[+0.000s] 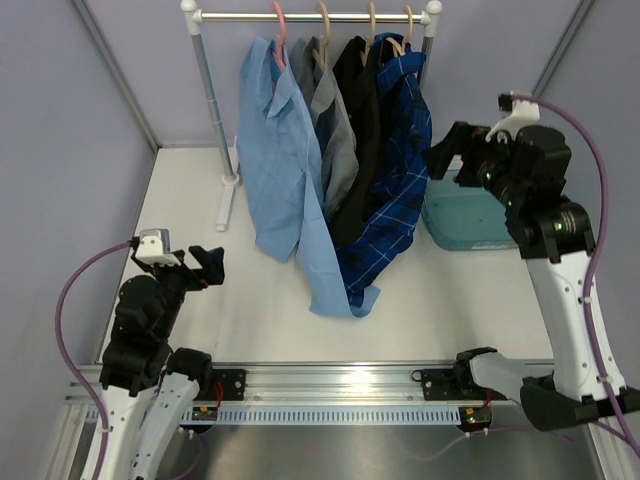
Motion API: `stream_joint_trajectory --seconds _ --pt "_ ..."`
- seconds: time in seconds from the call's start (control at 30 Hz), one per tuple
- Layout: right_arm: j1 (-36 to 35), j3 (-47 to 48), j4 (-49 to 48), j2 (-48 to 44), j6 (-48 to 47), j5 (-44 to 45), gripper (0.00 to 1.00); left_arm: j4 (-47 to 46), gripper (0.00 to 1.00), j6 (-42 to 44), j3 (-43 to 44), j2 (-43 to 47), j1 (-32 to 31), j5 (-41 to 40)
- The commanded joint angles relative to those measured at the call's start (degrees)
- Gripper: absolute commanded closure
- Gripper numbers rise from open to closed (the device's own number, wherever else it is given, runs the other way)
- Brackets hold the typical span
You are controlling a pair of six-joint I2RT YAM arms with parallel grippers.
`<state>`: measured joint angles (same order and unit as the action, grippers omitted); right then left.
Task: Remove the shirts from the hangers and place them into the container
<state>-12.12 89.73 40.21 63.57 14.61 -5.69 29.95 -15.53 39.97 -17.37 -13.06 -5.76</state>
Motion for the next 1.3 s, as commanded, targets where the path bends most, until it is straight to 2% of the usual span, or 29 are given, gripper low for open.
stream_joint_trajectory --seconds 0.0,0.2,0.4,0.57,0.63,0.83,0.87,0.97,1.0,1.03,1.27 --pt "-0.27 11.21 -5.05 8.39 -2.39 -0.55 0.01 -6.74 0.01 -2.04 -3.13 1.46 -0.21 1.10" --pt "-0.97 30.11 -3.82 26.15 -6.61 3.76 0.02 -7.28 0.01 -1.35 -5.25 2.42 -0.12 1.63" --pt "-2.03 46.98 -0.49 39.25 -9.86 5.16 0.19 -7.10 0.01 -0.55 -6.04 3.92 -0.21 0.57" --pt "-2.56 51.68 0.14 45.40 -11.09 5.25 0.30 -7.02 0.01 -0.29 -6.13 4.27 -0.12 0.57" --pt "-2.91 52.03 -0.22 46.38 -11.36 5.43 0.33 -7.02 0.01 -0.29 -6.22 4.44 -0.12 0.49" --pt "-3.35 53.44 0.40 48.75 -12.15 5.43 0.61 -7.02 0.01 -0.20 -6.39 4.88 -0.12 0.49" --pt "-3.52 53.35 0.23 48.49 -12.41 5.43 0.71 -7.02 0.01 -0.20 -6.39 4.88 -0.12 0.49" --pt "-3.79 53.53 -0.57 47.44 -12.85 5.34 0.85 -7.02 0.01 -0.20 -6.48 5.06 -0.12 0.49" --pt "-3.79 53.70 -0.74 47.09 -12.85 5.34 0.96 -7.02 0.01 -0.20 -6.48 5.06 -0.21 0.49" --pt "-3.79 53.70 -0.83 46.82 -12.85 5.26 1.00 -7.02 0.01 -0.20 -6.48 5.06 -0.12 0.49" --pt "-4.32 49.14 -5.92 37.17 -13.38 3.85 1.00 -6.84 0.01 -0.20 -6.48 5.15 -0.12 0.31"
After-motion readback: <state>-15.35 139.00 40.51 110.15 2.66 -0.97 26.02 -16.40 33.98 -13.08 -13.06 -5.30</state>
